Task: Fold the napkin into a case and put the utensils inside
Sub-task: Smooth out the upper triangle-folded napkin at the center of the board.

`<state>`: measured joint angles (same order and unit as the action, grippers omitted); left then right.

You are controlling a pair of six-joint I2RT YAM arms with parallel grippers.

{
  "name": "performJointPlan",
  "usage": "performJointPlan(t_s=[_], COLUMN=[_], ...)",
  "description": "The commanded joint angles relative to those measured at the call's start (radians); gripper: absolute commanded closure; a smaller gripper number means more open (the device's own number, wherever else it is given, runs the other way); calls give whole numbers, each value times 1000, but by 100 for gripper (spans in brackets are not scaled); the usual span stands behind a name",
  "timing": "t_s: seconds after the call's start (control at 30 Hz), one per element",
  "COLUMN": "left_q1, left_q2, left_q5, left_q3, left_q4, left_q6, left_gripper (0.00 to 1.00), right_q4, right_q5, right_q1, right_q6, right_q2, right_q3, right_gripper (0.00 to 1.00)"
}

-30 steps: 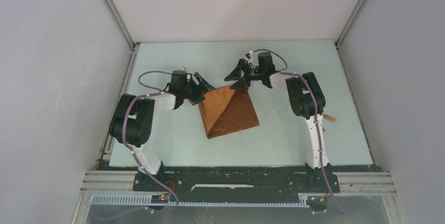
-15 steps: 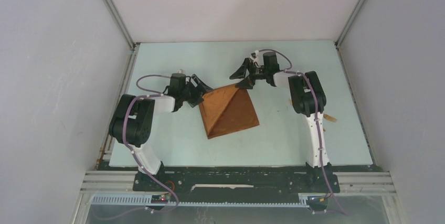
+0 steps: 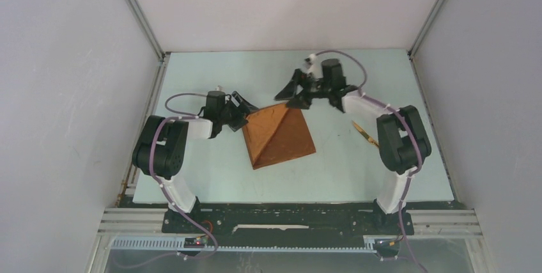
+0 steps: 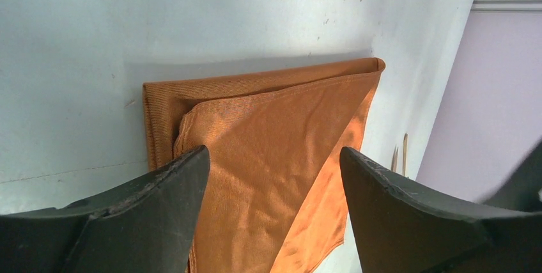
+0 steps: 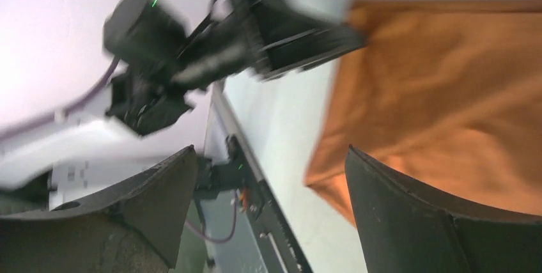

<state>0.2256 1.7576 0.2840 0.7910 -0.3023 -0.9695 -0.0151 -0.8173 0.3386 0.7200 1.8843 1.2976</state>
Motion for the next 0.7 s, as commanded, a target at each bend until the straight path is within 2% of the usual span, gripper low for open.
performJointPlan(t_s=[0.0,0.17,0.33,0.67], left_q1=[-12,-12,-14,-16], left_q2=[-6,0,11,13], left_q5=[-48,-44,-43,-48], left_q3=[-49,-66,-78,-84], left_q4=[36,13,-5,-5], left_q6=[10,10,2,4], left_gripper=[14,14,14,14], right_q4=[-332,-514,-555,-679], right_q5=[-61,-123,-124,-109], right_q1=[205,304,365,413], right_q6=[174,304,318,370], right_q2=[37,154,217,290], right_q3=[-111,-113,-118,-173], right_gripper=[8,9,10,11])
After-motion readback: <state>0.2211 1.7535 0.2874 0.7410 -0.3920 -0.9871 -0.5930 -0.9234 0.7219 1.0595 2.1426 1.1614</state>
